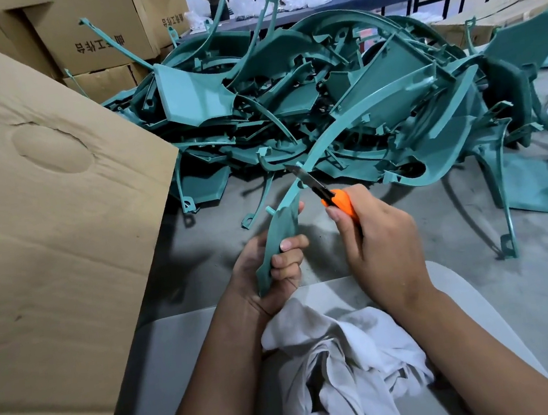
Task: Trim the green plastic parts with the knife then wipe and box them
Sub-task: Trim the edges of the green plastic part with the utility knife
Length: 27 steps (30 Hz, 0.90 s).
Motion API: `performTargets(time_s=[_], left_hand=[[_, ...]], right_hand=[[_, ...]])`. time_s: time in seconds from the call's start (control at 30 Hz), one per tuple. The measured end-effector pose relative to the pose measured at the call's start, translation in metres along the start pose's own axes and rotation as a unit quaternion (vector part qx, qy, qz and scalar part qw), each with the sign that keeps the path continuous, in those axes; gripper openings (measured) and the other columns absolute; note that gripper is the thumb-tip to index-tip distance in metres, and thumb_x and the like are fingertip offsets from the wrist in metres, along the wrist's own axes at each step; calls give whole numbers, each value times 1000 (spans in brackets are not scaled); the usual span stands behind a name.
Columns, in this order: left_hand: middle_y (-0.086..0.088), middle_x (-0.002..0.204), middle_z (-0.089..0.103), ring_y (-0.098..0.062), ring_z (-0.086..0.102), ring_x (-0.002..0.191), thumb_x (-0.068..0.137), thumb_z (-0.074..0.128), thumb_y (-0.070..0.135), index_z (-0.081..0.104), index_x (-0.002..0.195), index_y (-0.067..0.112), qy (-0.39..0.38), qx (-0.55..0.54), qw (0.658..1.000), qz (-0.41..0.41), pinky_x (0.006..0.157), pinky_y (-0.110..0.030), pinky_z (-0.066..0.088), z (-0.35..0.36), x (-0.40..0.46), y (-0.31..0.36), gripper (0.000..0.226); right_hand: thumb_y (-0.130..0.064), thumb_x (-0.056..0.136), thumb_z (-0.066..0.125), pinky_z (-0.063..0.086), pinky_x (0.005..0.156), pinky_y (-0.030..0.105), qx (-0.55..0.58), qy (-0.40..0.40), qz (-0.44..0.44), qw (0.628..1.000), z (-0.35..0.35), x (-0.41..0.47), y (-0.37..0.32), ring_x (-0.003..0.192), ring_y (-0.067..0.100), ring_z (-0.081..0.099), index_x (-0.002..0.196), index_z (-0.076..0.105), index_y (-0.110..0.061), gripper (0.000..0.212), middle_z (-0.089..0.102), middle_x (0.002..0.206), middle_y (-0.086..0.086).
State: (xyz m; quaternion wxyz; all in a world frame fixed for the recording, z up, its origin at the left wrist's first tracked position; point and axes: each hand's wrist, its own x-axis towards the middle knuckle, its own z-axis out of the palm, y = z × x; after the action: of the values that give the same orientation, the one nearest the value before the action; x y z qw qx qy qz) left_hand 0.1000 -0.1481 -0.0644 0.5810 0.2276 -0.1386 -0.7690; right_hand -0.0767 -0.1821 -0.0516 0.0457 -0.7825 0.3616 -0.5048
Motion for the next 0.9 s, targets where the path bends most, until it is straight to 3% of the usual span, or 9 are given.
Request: performTargets(time_s=[0.07, 0.17, 0.27, 0.47, 0.6, 0.7, 0.77, 0.9], left_hand=[[1, 61, 42, -3, 45, 32, 112, 20, 18, 53, 136, 14, 12, 2, 1000, 8, 28, -12, 35, 1, 0, -1, 41], [0, 62, 42, -4, 45, 32, 110, 19, 16, 61, 109, 4, 25, -11, 1000, 9, 27, -14, 36, 2, -1, -1, 44], [-2, 61, 45, -5, 46, 31, 101, 29, 12, 50, 91, 6, 21, -15, 1000, 7, 26, -16, 36, 4, -3, -1, 24], [0, 61, 41, -4, 44, 31, 101, 32, 13, 66, 117, 6, 23, -1, 1000, 5, 27, -13, 35, 6, -2, -2, 38], [-1, 61, 43, -4, 44, 31, 100, 31, 15, 56, 97, 5, 15, -12, 1000, -2, 26, -15, 36, 6, -3, -1, 27], [1, 62, 40, -3, 42, 31, 103, 27, 13, 59, 118, 8, 20, 3, 1000, 6, 28, -12, 33, 9, -6, 0, 36], [1, 60, 39, -3, 41, 30, 109, 23, 15, 61, 124, 13, 40, 13, 999, 23, 26, -12, 33, 11, -6, 1, 41], [1, 54, 40, -4, 40, 28, 112, 26, 22, 56, 106, 13, 79, 26, 994, 67, 25, -15, 33, 19, -4, 3, 32]], right_hand=[[-34, 109, 43, 33, 54, 31, 20, 13, 8, 1000, 1, 0, 0, 58, 17, 44, 96, 59, -13, 29, 51, 70, -6], [-34, 109, 44, 30, 54, 27, 57, -11, -28, 998, 0, -1, -1, 58, 11, 38, 97, 58, -12, 30, 45, 70, -10], [-38, 109, 43, 26, 56, 24, 64, -57, -53, 995, 3, -3, -3, 59, 8, 32, 95, 56, -13, 32, 36, 70, -16], [-36, 110, 42, 30, 53, 27, 49, -14, -10, 999, 1, 2, 5, 58, 13, 39, 99, 60, -11, 33, 47, 66, -9], [-39, 110, 43, 32, 53, 26, 75, -67, -46, 994, 2, -2, 1, 56, 7, 37, 93, 52, -16, 30, 38, 68, -16], [-38, 109, 43, 31, 53, 18, 37, -31, -18, 999, 3, 0, 4, 55, 10, 37, 91, 54, -15, 31, 44, 66, -10], [-36, 108, 45, 32, 53, 20, 29, -10, -4, 1000, 0, 2, 7, 57, 15, 39, 91, 57, -11, 32, 48, 66, -6], [-32, 109, 45, 31, 53, 21, 79, -19, -42, 996, -3, -1, 5, 56, 10, 41, 92, 56, -12, 29, 45, 67, -9]])
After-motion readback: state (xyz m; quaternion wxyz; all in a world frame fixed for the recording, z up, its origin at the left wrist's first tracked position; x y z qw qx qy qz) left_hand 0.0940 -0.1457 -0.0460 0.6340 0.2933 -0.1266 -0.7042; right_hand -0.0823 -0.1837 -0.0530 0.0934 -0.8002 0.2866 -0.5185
